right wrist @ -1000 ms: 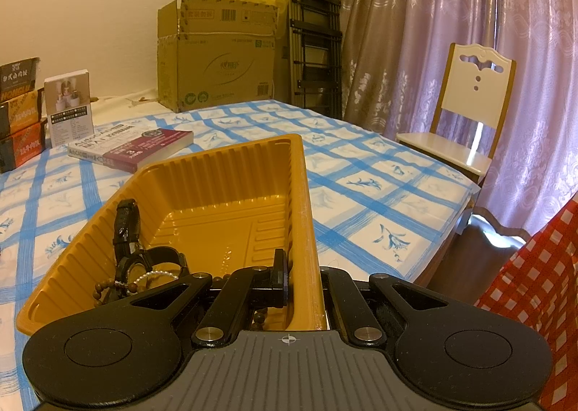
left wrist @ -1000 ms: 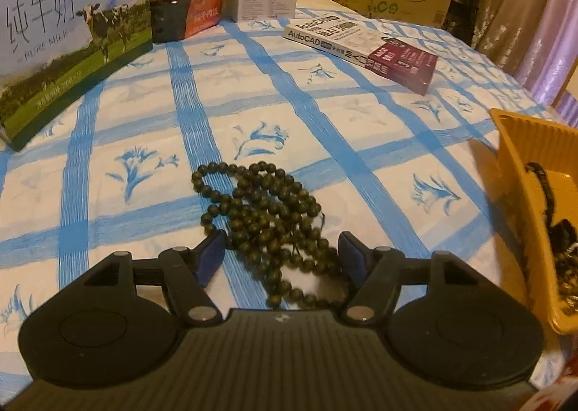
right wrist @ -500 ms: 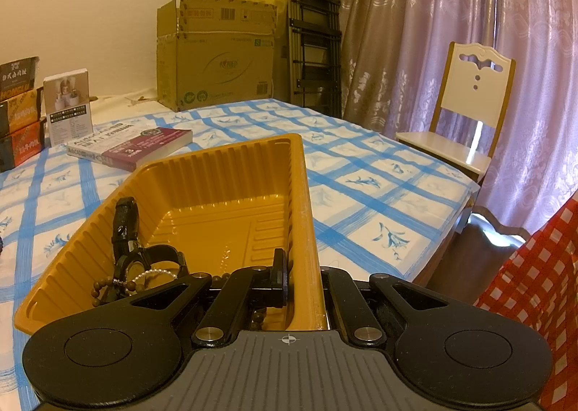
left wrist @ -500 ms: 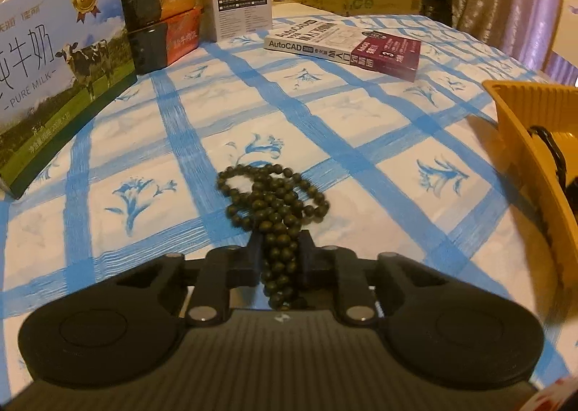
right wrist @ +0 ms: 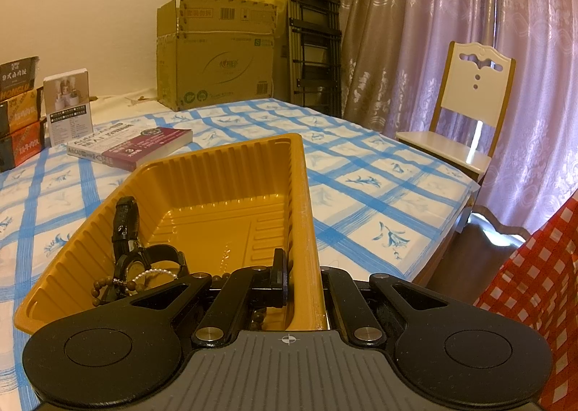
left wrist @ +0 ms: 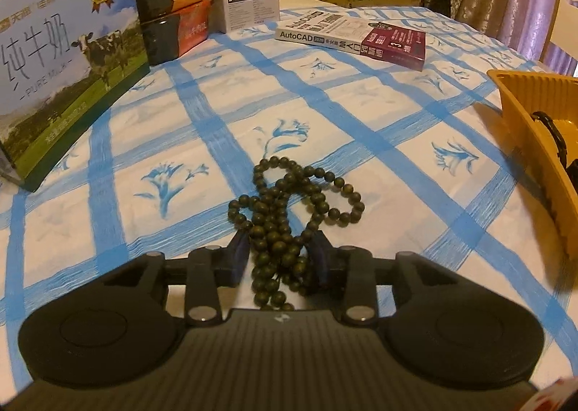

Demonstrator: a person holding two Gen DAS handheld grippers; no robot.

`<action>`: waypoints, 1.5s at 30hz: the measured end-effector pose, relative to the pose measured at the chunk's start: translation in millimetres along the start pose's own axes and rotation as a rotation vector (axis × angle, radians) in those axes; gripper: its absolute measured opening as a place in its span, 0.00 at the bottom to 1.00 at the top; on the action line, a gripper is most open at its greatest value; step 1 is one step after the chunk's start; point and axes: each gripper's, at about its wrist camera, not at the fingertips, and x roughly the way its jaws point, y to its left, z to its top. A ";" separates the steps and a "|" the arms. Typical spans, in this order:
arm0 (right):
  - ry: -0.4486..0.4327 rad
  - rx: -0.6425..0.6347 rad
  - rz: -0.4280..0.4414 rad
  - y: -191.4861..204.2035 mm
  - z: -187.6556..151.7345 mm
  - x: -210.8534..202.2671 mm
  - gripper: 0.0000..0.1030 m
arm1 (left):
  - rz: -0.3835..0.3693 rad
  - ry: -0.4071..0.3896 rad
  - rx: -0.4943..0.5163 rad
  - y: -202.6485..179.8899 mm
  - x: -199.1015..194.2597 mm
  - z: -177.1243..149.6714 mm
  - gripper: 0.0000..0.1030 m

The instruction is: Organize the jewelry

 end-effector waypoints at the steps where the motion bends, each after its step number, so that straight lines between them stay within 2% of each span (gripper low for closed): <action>1: 0.000 0.001 0.000 0.4 0.3 0.4 0.03 | -0.001 -0.001 -0.002 -1.4 1.8 1.4 0.32; 3: 0.000 0.002 0.000 -0.2 0.0 0.2 0.03 | -0.004 -0.002 0.001 -3.6 4.9 3.8 0.32; 7: 0.000 0.003 0.000 0.1 0.1 0.0 0.03 | -0.026 -0.003 0.018 -10.3 6.2 7.2 0.13; 15: -0.015 -0.012 0.006 1.6 -0.2 2.6 0.03 | -0.079 -0.037 0.064 -24.1 -7.2 10.9 0.12; 19: -0.031 -0.010 0.020 3.3 1.4 5.2 0.03 | -0.115 -0.082 0.096 -31.5 -23.7 20.7 0.12; 20: -0.037 -0.013 0.024 4.2 2.1 5.6 0.03 | -0.125 -0.093 0.099 -32.1 -27.7 24.1 0.06; 27: -0.042 -0.009 0.037 6.6 6.6 9.4 0.03 | -0.189 -0.177 0.130 -41.8 -62.6 47.2 0.06; 35: -0.037 -0.002 0.038 7.2 5.7 12.1 0.03 | -0.210 -0.236 0.127 -34.5 -100.4 63.5 0.06; 37: -0.037 -0.001 0.037 7.0 5.7 11.9 0.03 | -0.196 -0.246 0.128 -30.4 -107.8 65.8 0.06; 41: -0.037 0.002 0.036 8.5 3.9 11.5 0.03 | -0.176 -0.211 0.095 -18.6 -102.6 62.9 0.06; 45: -0.036 0.002 0.035 9.0 3.6 11.5 0.03 | -0.189 -0.088 0.039 -7.6 -67.4 43.9 0.06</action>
